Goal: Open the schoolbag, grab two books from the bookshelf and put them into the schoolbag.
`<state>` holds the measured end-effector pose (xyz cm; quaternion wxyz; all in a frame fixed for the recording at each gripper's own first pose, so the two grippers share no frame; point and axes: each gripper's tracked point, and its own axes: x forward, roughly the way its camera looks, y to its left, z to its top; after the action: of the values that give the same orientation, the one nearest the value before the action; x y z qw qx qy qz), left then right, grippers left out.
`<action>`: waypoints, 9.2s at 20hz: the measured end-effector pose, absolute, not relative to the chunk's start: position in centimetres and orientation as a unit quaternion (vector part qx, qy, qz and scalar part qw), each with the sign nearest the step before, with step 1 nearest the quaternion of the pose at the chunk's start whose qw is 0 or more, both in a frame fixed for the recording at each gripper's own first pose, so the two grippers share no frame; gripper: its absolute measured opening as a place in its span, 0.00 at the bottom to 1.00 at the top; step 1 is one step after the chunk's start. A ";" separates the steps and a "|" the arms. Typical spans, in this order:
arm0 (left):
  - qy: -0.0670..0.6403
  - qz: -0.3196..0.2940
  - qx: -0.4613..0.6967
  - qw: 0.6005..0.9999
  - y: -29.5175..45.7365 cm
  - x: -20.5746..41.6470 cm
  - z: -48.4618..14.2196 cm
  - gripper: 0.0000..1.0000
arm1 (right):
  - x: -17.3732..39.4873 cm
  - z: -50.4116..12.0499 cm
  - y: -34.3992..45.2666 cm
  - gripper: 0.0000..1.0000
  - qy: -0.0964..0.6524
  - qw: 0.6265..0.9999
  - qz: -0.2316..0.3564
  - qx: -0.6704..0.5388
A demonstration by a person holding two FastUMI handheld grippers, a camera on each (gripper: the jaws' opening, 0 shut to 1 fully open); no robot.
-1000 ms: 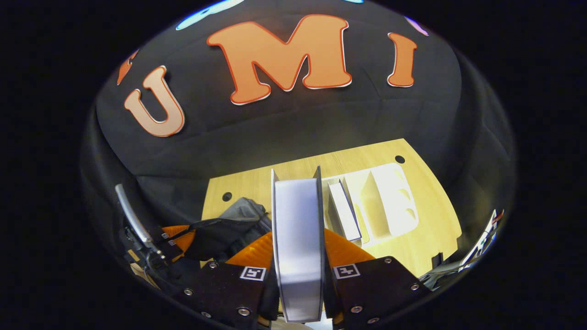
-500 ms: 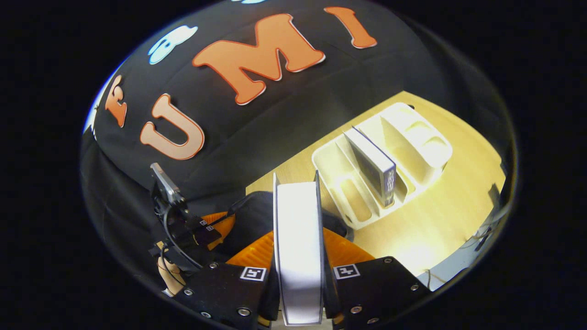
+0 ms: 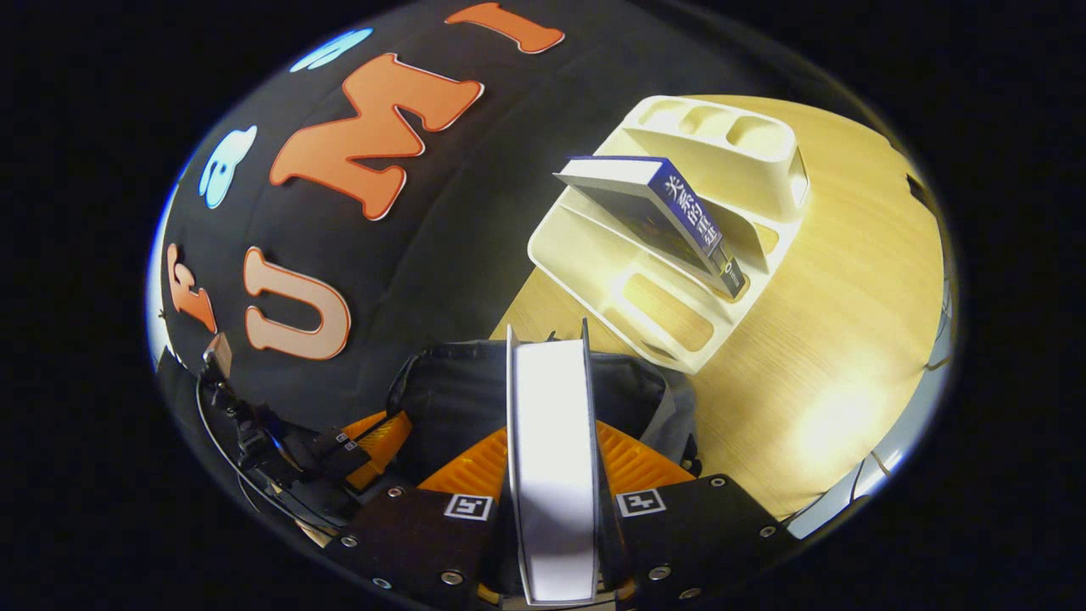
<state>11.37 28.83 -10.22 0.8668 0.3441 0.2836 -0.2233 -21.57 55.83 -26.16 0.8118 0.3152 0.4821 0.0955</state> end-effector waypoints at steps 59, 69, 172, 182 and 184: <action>0.319 -0.218 0.231 0.893 29.9 9.8 -13.9 0.01 | -15.9 -16.3 40.8 0.99 0.464 0.885 -0.027 0.002; 0.332 -0.178 0.215 0.901 30.9 10.6 -13.1 0.01 | -7.5 -12.3 44.8 0.99 0.472 0.873 0.066 -0.105; 0.270 -0.237 0.362 0.860 26.0 6.0 -11.0 0.01 | -25.7 -39.7 61.9 0.73 0.564 0.779 -0.016 0.272; 0.299 -0.219 0.304 0.878 24.8 3.6 -13.4 0.01 | -25.1 -34.3 52.5 0.95 0.580 0.801 0.001 0.151; 0.305 -0.201 0.292 0.884 24.2 3.2 -13.9 0.01 | -24.1 -32.8 50.3 0.99 0.574 0.810 0.004 0.120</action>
<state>3.19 24.25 -13.86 0.8838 0.2918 0.3054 -0.2011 -24.06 50.28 -32.78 0.8099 0.1199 0.5742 0.0044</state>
